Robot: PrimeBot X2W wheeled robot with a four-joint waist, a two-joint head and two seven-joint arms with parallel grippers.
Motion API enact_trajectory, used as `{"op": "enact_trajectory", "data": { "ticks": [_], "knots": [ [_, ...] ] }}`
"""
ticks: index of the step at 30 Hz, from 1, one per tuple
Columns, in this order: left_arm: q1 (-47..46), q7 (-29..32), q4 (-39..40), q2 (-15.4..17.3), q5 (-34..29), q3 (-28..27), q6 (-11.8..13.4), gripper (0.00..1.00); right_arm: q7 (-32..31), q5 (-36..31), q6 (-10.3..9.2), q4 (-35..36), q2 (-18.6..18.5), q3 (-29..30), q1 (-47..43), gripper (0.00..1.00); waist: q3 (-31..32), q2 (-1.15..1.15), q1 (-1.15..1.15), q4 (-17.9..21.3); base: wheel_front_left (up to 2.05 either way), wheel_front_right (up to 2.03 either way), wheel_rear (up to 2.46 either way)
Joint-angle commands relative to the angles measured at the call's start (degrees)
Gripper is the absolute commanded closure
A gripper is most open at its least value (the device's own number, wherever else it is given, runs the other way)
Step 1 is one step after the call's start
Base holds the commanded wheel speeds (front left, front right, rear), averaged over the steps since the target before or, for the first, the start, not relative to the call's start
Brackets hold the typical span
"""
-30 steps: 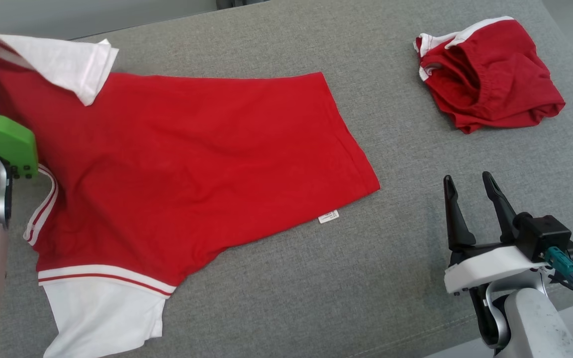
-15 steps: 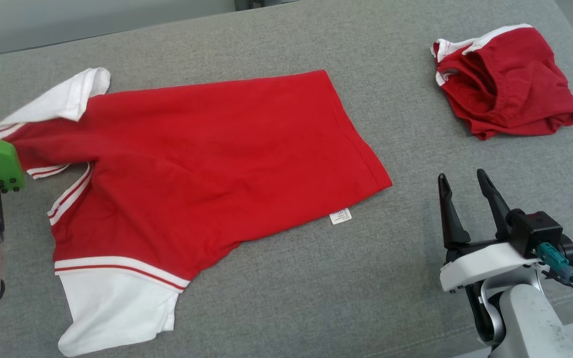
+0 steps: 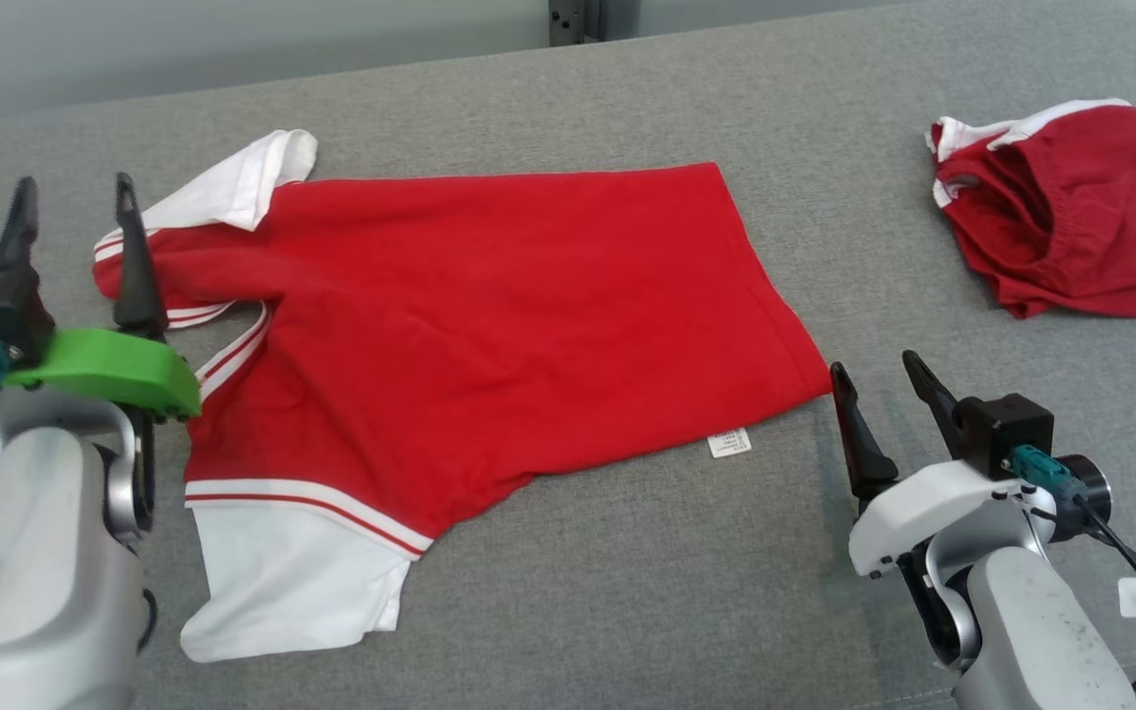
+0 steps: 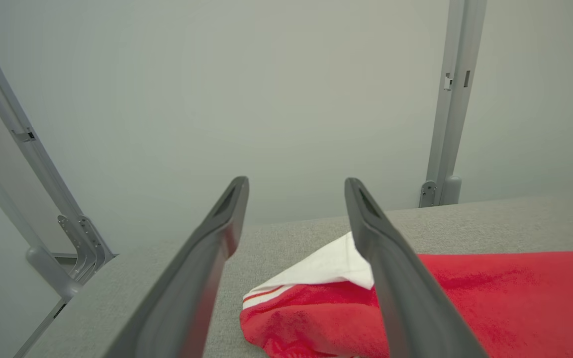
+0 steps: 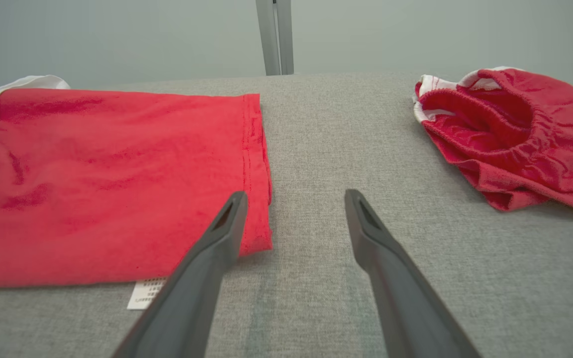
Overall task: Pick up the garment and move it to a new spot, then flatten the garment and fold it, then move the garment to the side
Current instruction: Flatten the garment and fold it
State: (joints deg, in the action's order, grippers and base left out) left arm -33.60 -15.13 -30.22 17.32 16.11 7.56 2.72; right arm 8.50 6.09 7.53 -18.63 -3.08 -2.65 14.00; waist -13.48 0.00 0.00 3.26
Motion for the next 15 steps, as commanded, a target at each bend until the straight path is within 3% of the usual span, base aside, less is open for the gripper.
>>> {"op": "enact_trajectory", "data": {
  "ticks": [1, 8, 15],
  "knots": [
    [2.8, 0.0, 2.7, -1.0, 0.3, -0.2, -0.3, 0.0, -1.4, 0.2, -0.07, -0.6, -0.8, -0.1, 1.0, 0.0, 1.5, 0.0, 0.0, -2.9, 0.0, 0.0, 0.0],
    [16.1, 0.0, 15.8, -6.8, 0.1, -0.9, -0.1, 0.0, -8.6, 3.9, -0.07, -3.3, -3.1, -2.2, 2.8, 0.0, 1.8, 0.0, 0.0, -6.7, 0.0, 0.0, 0.0],
    [24.1, 0.0, 20.9, -9.9, -0.4, -2.0, 0.2, 0.0, -10.9, 7.6, -0.08, -5.3, -4.4, -3.5, 4.2, 0.0, 1.6, 0.0, 0.0, -8.7, 0.0, 0.0, 0.0]
  ]
}}
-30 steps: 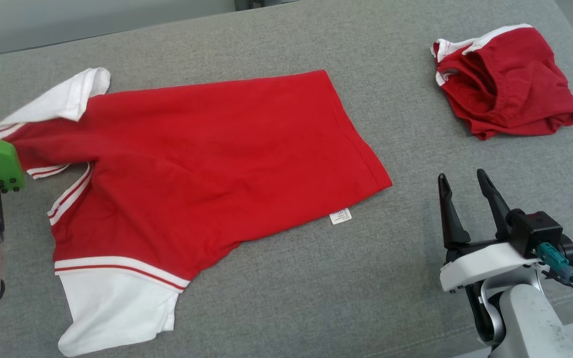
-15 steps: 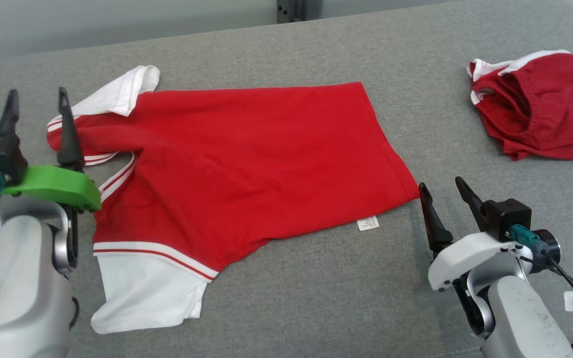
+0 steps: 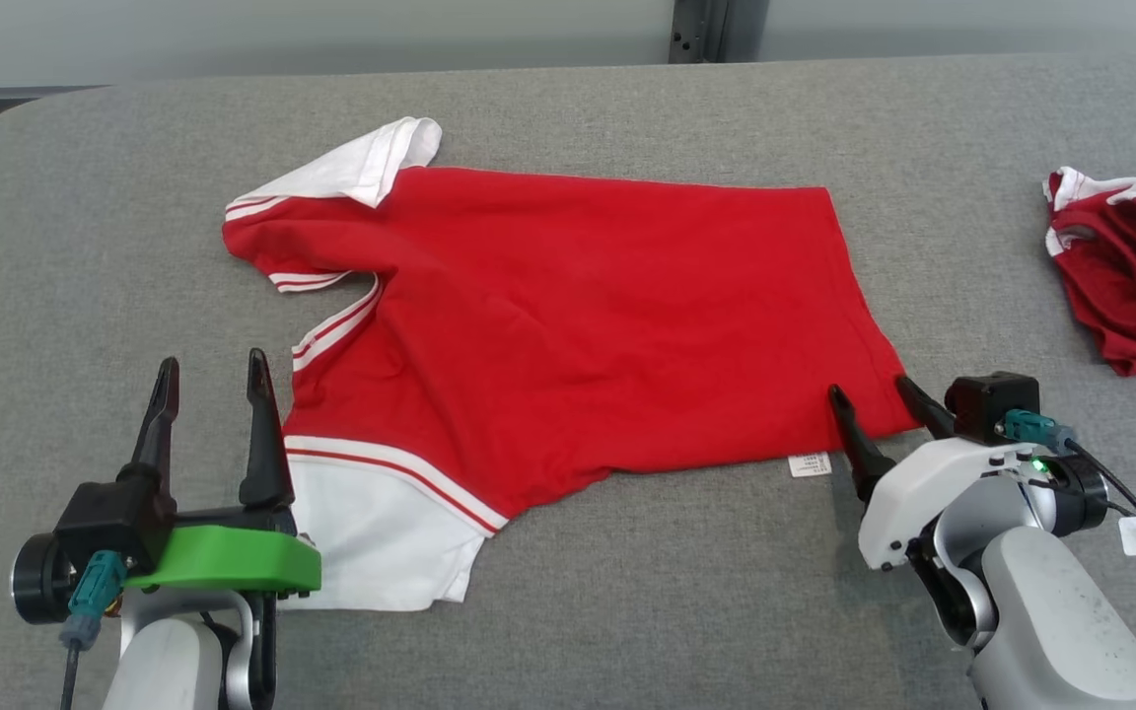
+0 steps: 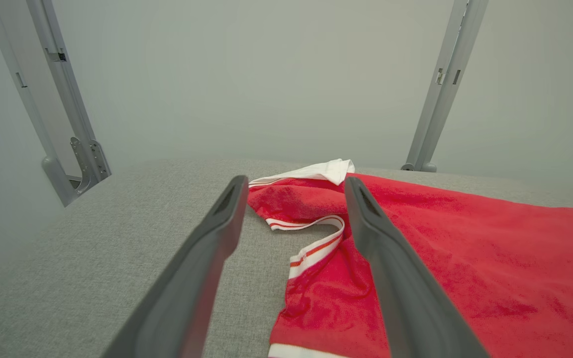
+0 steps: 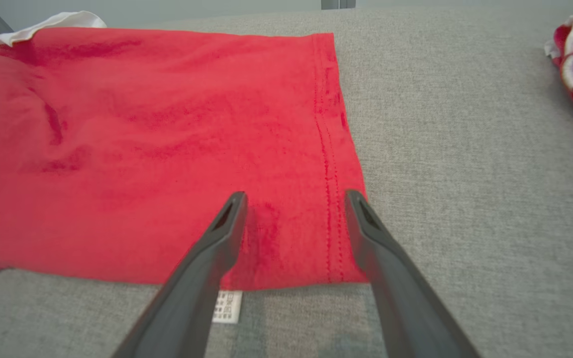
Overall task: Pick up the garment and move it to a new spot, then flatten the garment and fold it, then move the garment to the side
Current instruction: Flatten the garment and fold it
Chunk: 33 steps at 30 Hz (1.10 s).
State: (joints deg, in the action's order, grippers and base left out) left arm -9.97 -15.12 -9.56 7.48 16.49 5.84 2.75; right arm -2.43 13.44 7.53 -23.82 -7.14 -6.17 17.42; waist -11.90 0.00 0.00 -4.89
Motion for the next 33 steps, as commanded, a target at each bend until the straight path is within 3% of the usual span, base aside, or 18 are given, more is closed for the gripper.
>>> {"op": "enact_trajectory", "data": {
  "ticks": [1, 20, 21, 24, 26, 30, 33],
  "knots": [
    [1.1, 0.0, 0.6, -0.3, -0.8, -0.5, 0.2, 0.0, -0.1, 0.7, -0.07, -0.4, -0.4, 0.0, 0.9, 0.0, 0.0, 0.0, 0.0, -0.7, 0.0, 0.0, 0.0],
    [4.5, 0.0, 2.7, -2.4, -2.0, -2.7, -1.1, 0.0, -0.7, 2.3, -0.07, -5.3, 0.1, 2.8, 2.0, 0.0, -0.3, 0.0, 0.0, -1.8, 0.0, 0.0, 0.0],
    [4.4, 0.0, 2.8, -2.4, -2.1, -2.7, -1.1, 0.0, -0.8, 2.3, -0.07, -5.3, 0.2, 2.6, 2.1, 0.03, -0.4, 0.0, 0.0, -1.7, 0.0, 0.0, 0.0],
    [4.4, 0.0, 2.8, -2.6, -2.2, -2.9, -1.2, 0.0, -0.3, 2.7, -0.07, -5.3, 0.2, 2.0, 2.9, 0.54, -0.5, 0.0, 0.0, -1.8, 0.0, 0.0, 0.0],
    [4.4, 0.0, 2.8, -2.6, -2.3, -3.0, -1.3, 0.0, 0.1, 2.9, -0.07, -5.3, 0.0, 1.7, 3.6, 0.64, -0.7, 0.0, 0.0, -1.8, 0.0, 0.0, 0.0],
    [4.3, 0.0, 2.7, -2.9, -2.4, -3.0, -1.6, 0.0, 0.5, 2.3, -0.07, -5.6, -0.5, 1.0, 5.2, 0.72, -1.0, 0.0, 0.0, -2.1, 0.0, 0.0, 0.0],
    [4.2, 0.0, 2.6, -3.1, -2.5, -2.8, -1.6, 0.0, 0.4, 2.0, -0.07, -6.0, -0.7, 0.7, 6.4, 1.0, -1.1, 0.0, 0.0, -2.5, 0.0, 0.0, 0.0]
  ]
}}
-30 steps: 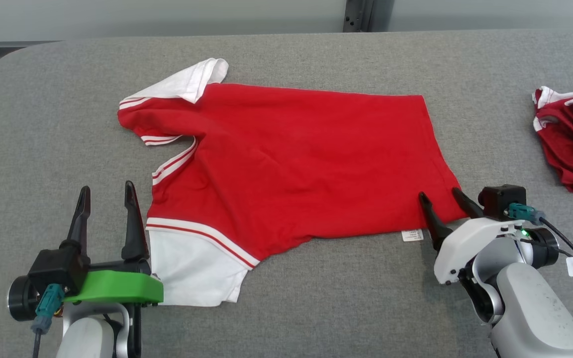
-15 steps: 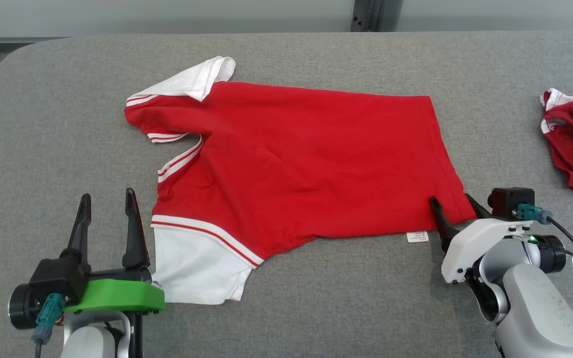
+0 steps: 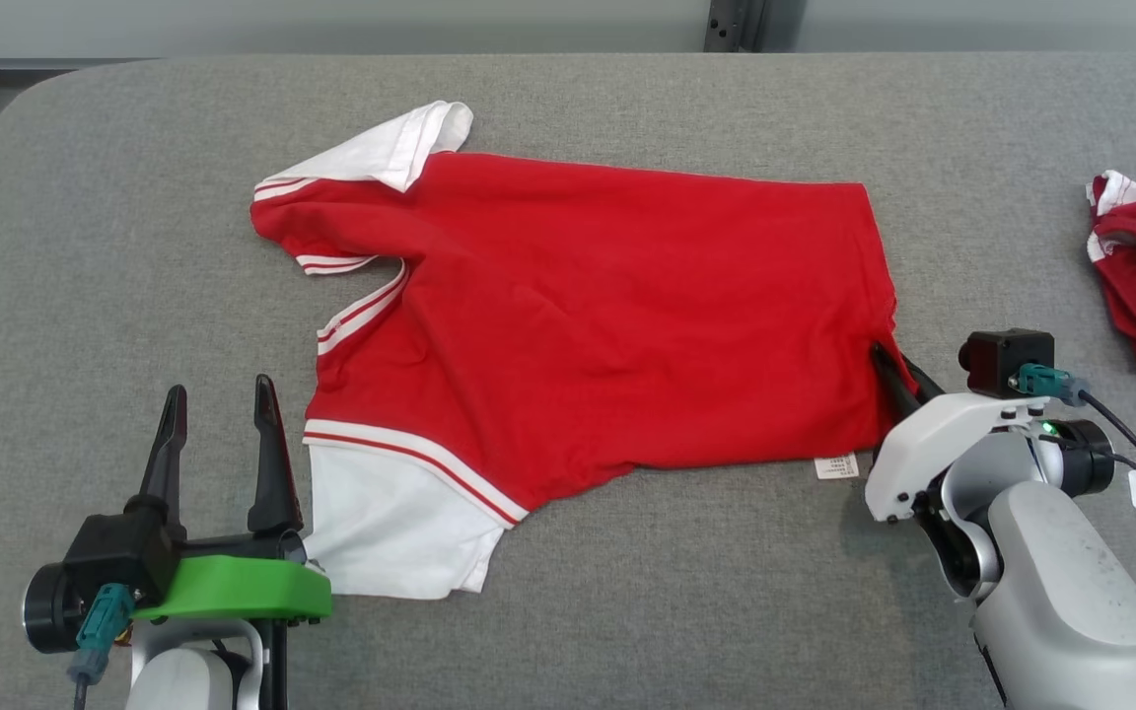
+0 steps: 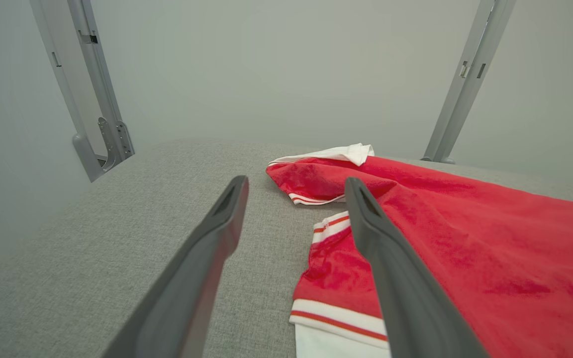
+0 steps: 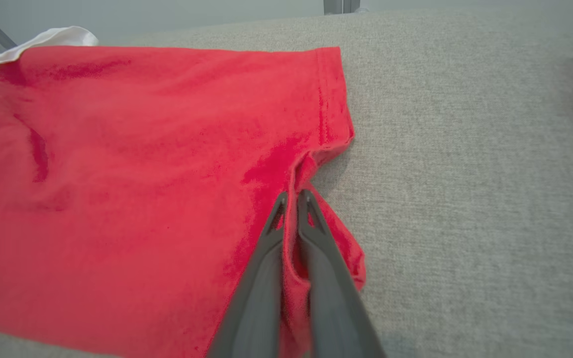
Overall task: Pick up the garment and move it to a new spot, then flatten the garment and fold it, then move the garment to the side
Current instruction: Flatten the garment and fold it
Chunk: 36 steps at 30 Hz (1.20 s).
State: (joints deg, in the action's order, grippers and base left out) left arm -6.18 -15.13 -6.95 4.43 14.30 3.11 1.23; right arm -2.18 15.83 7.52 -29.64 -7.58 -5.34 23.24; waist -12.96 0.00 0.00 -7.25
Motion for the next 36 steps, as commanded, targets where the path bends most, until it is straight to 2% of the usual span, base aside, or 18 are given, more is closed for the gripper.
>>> {"op": "enact_trajectory", "data": {
  "ticks": [1, 10, 17, 18, 19, 20, 28, 36],
  "knots": [
    [0.4, 0.0, -0.1, -0.1, -0.3, 0.0, -0.1, 0.0, 0.1, -0.5, -0.06, -0.4, -0.3, -0.2, 1.0, 1.0, -0.2, 0.0, 0.0, -0.3, 0.0, 0.0, 0.0],
    [-0.5, 0.0, -0.4, -0.6, -0.4, -0.2, -0.8, 0.0, 0.4, -1.0, -0.06, -4.1, 0.0, 0.4, 8.5, 1.0, -1.6, 0.0, 0.0, -1.9, 0.0, 0.0, 0.0],
    [-1.3, 0.0, -1.1, -1.0, -0.6, 0.8, -1.2, 0.0, 2.5, -3.4, -0.06, -14.4, 0.9, 3.1, 16.2, 1.0, -2.7, 0.0, 0.0, -3.9, 0.0, 0.0, 0.0],
    [-1.3, 0.0, -1.2, -1.0, -0.6, 0.9, -1.1, 0.0, 3.2, -4.1, -0.06, -16.0, 1.1, 3.4, 17.1, 0.75, -2.8, 0.0, 0.0, -4.1, 0.0, 0.0, 0.0],
    [-1.2, 0.0, -1.2, -1.0, -0.7, 0.9, -1.1, 0.0, 3.8, -4.4, -0.06, -17.2, 1.4, 3.6, 17.8, 0.56, -2.8, 0.0, 0.0, -4.2, 0.0, 0.0, 0.0],
    [-1.1, 0.0, -1.3, -1.1, -0.7, 0.9, -1.1, 0.0, 4.8, -4.6, -0.06, -18.3, 1.8, 3.8, 18.6, 0.0, -2.9, 0.0, 0.0, -4.3, 0.0, 0.0, 0.0],
    [0.0, 0.0, -1.3, -1.3, -0.9, 0.5, -1.0, 0.0, 13.2, -4.2, -0.06, -23.0, 3.0, 3.7, 21.6, 0.0, -2.1, 0.0, 0.0, -2.5, 0.0, 0.0, 0.0],
    [0.8, 0.0, 0.2, -1.4, -1.1, 0.2, -0.7, 0.0, 16.8, -0.4, -0.06, -17.5, 0.8, 4.8, 14.5, 0.0, -1.7, 0.0, 0.0, 0.7, 0.0, 0.0, 0.0]
  ]
}}
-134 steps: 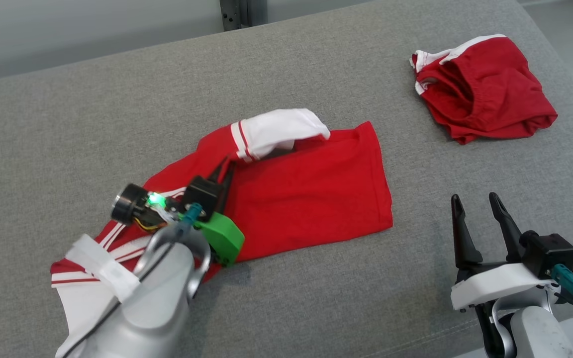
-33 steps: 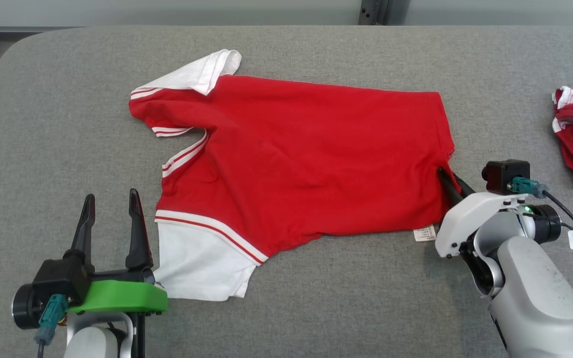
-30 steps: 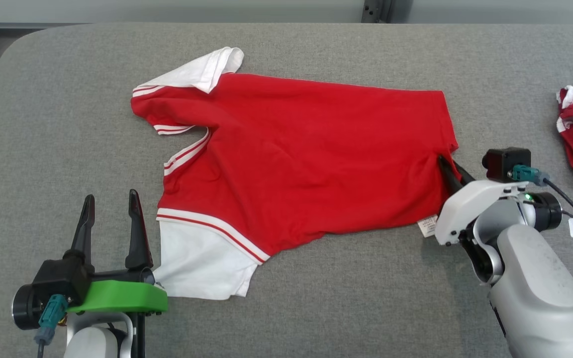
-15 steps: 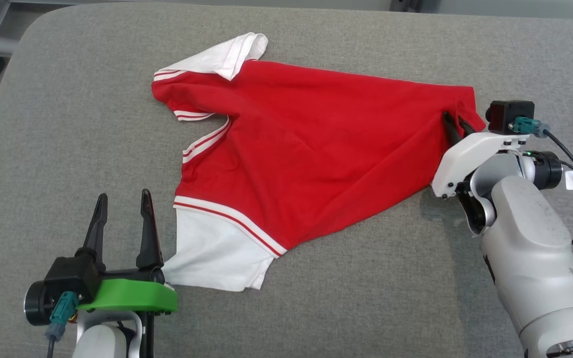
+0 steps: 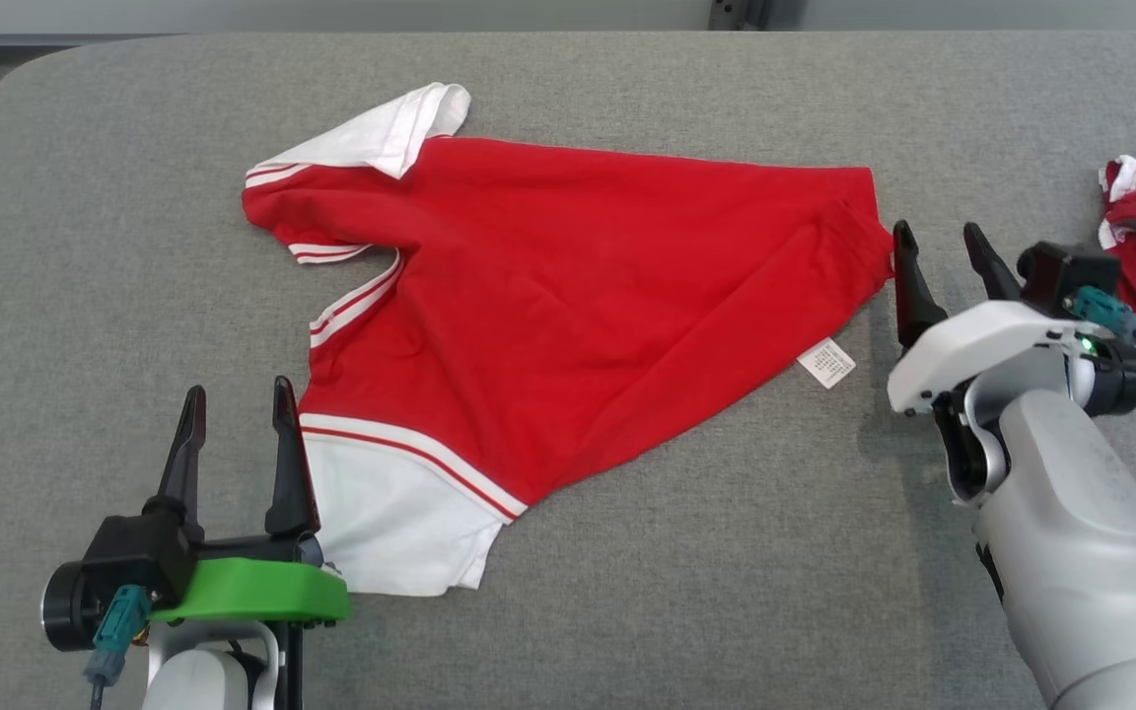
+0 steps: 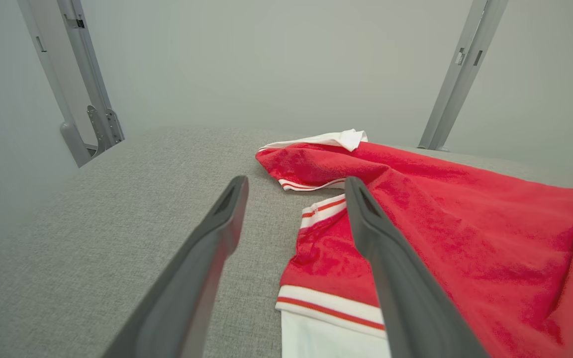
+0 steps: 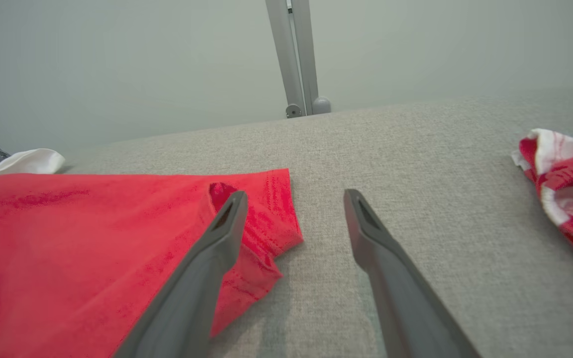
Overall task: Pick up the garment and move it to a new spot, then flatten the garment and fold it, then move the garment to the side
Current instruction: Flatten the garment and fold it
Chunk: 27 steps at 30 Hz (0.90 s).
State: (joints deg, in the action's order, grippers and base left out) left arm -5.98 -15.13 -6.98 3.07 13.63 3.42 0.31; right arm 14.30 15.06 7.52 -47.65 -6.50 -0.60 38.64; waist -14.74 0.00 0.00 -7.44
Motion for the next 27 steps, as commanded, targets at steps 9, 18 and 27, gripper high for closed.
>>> {"op": "enact_trajectory", "data": {
  "ticks": [9, 18, 27],
  "knots": [
    [1.0, 0.0, 1.5, -0.1, -0.3, 0.1, 0.2, 0.0, -0.4, 3.8, -0.06, 7.9, -0.2, -1.9, -10.3, 0.0, -0.8, 0.0, 0.0, 2.1, 0.0, 0.0, 0.0],
    [-0.2, 0.0, 1.1, -0.1, 0.1, 1.1, 0.2, 0.0, -2.6, 5.9, -0.06, 5.9, 0.2, -3.1, -6.9, 0.0, -1.7, 0.0, 0.0, -1.0, 0.0, 0.0, 0.0],
    [0.2, 0.0, 1.1, -0.1, 0.9, 0.6, 0.7, 0.0, -2.7, 7.6, -0.06, -1.1, -0.6, -3.2, -2.8, 0.0, -2.3, 0.0, 0.0, -4.2, 0.0, 0.0, 0.0]
  ]
}}
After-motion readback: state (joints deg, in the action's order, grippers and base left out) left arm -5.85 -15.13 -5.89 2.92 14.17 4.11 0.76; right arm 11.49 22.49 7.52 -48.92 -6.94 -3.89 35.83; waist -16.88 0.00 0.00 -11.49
